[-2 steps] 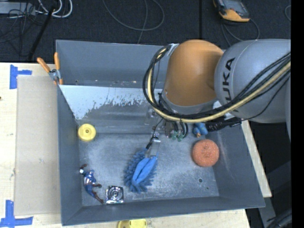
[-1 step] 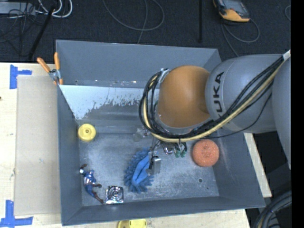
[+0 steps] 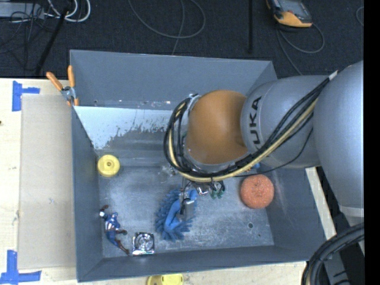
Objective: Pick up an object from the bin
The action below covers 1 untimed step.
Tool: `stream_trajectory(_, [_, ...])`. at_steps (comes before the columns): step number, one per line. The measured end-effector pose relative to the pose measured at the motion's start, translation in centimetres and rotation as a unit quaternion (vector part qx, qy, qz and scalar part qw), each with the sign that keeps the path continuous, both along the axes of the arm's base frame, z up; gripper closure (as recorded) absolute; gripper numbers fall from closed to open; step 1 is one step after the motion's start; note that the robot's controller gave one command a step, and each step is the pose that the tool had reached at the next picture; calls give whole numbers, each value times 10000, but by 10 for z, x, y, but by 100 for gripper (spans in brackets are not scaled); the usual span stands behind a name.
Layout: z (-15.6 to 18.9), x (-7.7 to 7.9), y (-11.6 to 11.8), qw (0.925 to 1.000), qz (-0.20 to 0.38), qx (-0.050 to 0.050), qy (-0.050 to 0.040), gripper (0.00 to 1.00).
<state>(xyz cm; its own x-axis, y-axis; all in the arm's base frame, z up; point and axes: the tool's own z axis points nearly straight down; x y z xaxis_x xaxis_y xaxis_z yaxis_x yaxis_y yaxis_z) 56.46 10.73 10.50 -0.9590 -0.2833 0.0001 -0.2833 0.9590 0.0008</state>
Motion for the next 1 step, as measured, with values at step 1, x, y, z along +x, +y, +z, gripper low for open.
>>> stream_trajectory(1, [-26,-47,-7,9957,924,0,11,100])
